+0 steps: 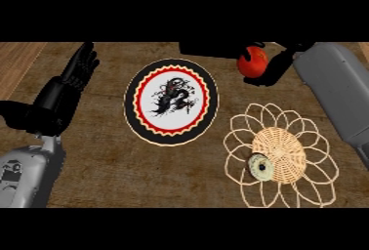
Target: Pick the tomato from the placemat and place it in the plate
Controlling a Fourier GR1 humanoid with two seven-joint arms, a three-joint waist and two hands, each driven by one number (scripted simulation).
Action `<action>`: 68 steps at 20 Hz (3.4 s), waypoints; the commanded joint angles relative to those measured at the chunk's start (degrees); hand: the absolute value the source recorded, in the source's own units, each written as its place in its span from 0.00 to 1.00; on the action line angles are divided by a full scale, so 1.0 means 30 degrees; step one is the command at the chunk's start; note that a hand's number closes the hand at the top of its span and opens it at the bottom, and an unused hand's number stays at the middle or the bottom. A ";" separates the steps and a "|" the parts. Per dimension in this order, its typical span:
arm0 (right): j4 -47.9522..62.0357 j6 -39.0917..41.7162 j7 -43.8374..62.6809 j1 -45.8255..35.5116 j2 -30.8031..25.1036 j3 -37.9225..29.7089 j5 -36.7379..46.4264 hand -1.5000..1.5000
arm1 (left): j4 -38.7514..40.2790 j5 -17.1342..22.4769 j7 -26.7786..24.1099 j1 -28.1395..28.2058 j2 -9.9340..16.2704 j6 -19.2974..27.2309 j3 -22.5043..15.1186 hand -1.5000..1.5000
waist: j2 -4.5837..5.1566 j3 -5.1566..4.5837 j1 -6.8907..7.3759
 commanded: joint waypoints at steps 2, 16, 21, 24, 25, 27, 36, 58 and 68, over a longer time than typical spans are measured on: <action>0.2721 0.1230 -0.1821 -0.1793 0.2015 0.0486 0.0240 1.00 | -0.0317 0.0562 0.0165 0.0561 0.0483 -0.0607 0.0511 0.50 | -0.0215 -0.0025 -0.0209; 0.6088 -0.2077 0.0868 -0.3531 0.8152 0.2400 0.1306 1.00 | 0.0311 -0.0344 -0.0327 0.0334 -0.0197 0.0016 0.0426 0.50 | -0.0399 -0.0046 -0.0832; 0.5984 -0.3196 0.1317 -0.3090 0.8200 0.3766 0.0906 1.00 | 0.0383 -0.0444 0.0369 -0.0368 -0.0491 -0.0036 0.0007 0.50 | -0.0242 -0.0051 -0.0201; 0.5866 -0.3027 0.2395 -0.2320 0.8211 0.4321 0.0180 1.00 | 0.0182 0.0243 0.0493 -0.0431 -0.0033 -0.0963 0.0234 0.50 | -0.0145 -0.0062 0.0393; 0.6041 -0.2200 0.2821 -0.2293 0.8213 0.4179 -0.0281 1.00 | 0.0194 0.0307 0.0331 -0.0292 0.0251 -0.1066 0.0571 0.50 | -0.0232 -0.0059 0.0123; 0.5488 -0.3328 0.2890 -0.0778 0.8216 0.5300 -0.0328 0.00 | 0.0248 -0.0316 0.0293 -0.0538 -0.0517 -0.0505 -0.0181 0.50 | -0.0155 -0.0053 0.0414; 0.3403 -0.0905 0.3284 -0.0190 0.8221 0.5321 -0.4964 0.00 | 0.1425 0.0173 0.0000 -0.1276 0.0041 -0.1012 0.0843 0.50 | -0.0201 -0.0044 0.0304; 0.9564 0.4760 0.2972 -0.3936 0.5071 0.0215 -1.0489 0.00 | 0.0286 -0.0270 0.0135 -0.0855 -0.0339 -0.0500 0.0708 0.50 | 0.0336 -0.0001 0.0200; 0.9430 0.5894 0.2395 -0.3631 0.2530 0.0314 -1.0144 0.00 | -0.0086 -0.0495 -0.0205 -0.0529 -0.0716 -0.0531 0.0200 0.50 | 0.0748 0.0043 0.0826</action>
